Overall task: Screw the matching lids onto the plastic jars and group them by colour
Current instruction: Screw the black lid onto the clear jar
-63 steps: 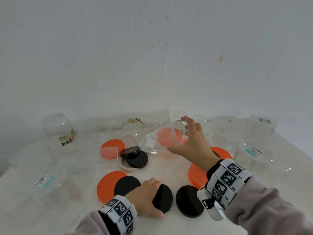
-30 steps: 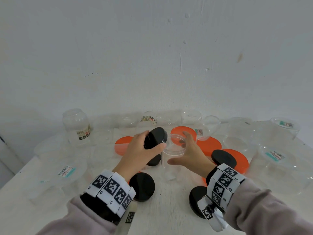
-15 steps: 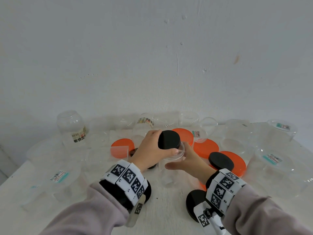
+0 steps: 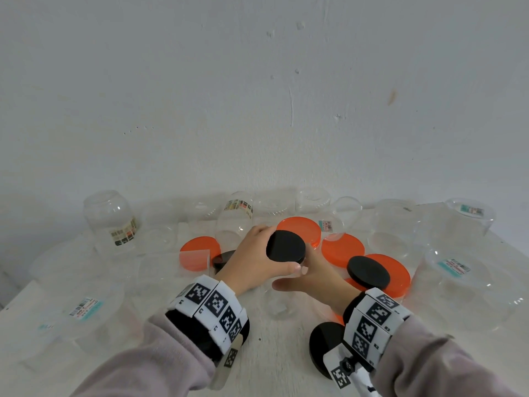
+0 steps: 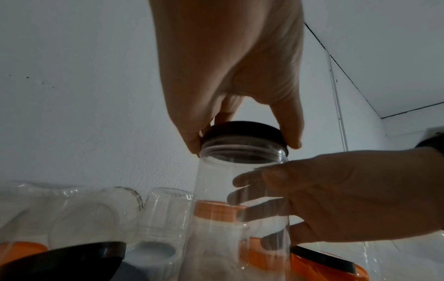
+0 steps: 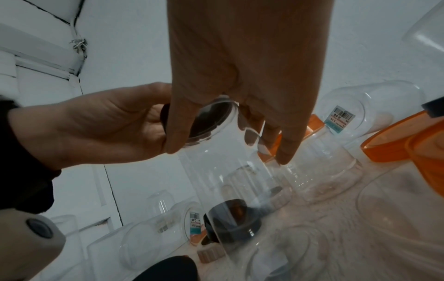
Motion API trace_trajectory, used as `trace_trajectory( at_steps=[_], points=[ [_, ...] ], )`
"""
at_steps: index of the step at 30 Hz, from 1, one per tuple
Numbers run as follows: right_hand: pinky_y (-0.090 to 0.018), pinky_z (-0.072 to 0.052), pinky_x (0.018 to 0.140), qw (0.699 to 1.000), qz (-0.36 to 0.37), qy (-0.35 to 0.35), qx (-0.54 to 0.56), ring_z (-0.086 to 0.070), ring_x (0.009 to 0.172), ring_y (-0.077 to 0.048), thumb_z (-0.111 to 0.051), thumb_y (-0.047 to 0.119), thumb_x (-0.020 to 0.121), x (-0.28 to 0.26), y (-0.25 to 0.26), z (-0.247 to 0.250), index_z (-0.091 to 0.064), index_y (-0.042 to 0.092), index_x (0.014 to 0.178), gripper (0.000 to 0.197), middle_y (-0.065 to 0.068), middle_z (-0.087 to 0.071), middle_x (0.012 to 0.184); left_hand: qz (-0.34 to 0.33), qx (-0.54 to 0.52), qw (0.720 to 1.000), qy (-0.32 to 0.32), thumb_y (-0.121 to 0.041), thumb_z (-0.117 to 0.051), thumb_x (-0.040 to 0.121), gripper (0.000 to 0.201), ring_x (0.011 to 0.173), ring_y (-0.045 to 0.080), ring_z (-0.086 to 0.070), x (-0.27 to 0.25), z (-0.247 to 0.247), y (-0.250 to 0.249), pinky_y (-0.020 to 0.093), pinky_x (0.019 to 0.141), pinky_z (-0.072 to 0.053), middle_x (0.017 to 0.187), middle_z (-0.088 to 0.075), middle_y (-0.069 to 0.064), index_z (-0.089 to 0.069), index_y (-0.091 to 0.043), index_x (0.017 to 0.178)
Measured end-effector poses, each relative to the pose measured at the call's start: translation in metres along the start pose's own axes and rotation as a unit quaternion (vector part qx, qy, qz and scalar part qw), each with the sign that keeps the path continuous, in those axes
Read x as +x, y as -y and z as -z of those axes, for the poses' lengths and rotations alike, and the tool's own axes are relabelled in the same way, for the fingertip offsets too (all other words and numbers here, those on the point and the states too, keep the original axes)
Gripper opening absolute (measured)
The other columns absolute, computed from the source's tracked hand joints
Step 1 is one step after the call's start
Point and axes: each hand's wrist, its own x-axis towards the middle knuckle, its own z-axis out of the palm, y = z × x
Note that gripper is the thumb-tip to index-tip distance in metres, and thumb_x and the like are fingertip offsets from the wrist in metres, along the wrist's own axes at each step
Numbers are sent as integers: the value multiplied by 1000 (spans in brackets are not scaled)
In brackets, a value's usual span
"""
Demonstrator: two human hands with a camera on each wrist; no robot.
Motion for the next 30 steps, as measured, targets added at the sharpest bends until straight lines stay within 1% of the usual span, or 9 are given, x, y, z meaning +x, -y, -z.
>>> trace_trajectory(
  at_steps=[5,9,11,13,14,16,20,24,30],
  points=[
    [-29,-32,105,995,-48,73,-42,-35,132,-12,-89,26,64,-4,1,17,-28,29,143,100,12,-39,142,20,-73,997,7,-47,-80,70,108,133,6,-29,-6,-3,19,21,101,-28,151,-26,-8,-13,-24,152],
    [-39,-25,116,995,-35,87,-30,-29,138,-12,-86,22,68,-7,20,41,-24,29,146,99,9,-32,151,55,-153,986,22,-40,-85,66,118,141,6,-26,-15,-9,42,32,116,-24,155,-26,-10,-6,-27,153],
    [-39,-26,116,997,-6,72,-41,-29,139,-11,-84,25,70,-5,36,47,-26,31,145,95,9,-32,151,54,-204,977,31,-31,-86,67,111,136,-1,-32,-18,-17,48,26,114,-26,150,-33,-15,-13,-30,151],
    [-39,-28,115,994,21,69,-84,-28,140,-10,-82,31,73,0,52,49,-28,32,144,90,9,-32,151,35,-243,969,33,-24,-85,69,93,120,-21,-37,-18,-26,51,12,103,-30,137,-40,-27,-25,-47,137],
    [-39,-29,115,988,31,78,-127,-28,139,-10,-80,34,75,3,59,48,-28,31,145,88,9,-32,151,31,-251,967,29,-23,-85,69,88,115,-25,-38,-18,-30,50,7,97,-32,132,-41,-31,-27,-55,127],
    [-35,-31,111,963,47,110,-242,-30,135,-9,-75,42,78,9,72,42,-26,31,147,86,10,-29,151,32,-269,963,15,-24,-86,69,83,116,-19,-40,-16,-37,49,10,94,-33,130,-43,-30,-30,-58,119],
    [-36,-35,107,897,60,159,-409,-34,132,-14,-73,49,76,18,91,25,-25,29,149,90,8,-33,145,41,-275,960,-19,-30,-86,69,83,124,1,-46,-15,-46,50,26,104,-38,131,-51,-20,-33,-43,131],
    [-41,-41,103,847,40,202,-490,-38,126,-19,-74,44,75,25,107,18,-30,31,146,84,5,-38,136,35,-273,961,-24,-31,-85,69,85,125,3,-47,-14,-48,53,37,110,-37,133,-52,-16,-32,-39,135],
    [-41,-46,98,807,8,252,-533,-40,124,-20,-79,36,73,33,121,18,-31,41,144,85,7,-35,132,27,-262,965,-18,-36,-85,67,88,126,3,-46,-12,-49,56,35,110,-36,133,-52,-15,-33,-35,139]
  ],
)
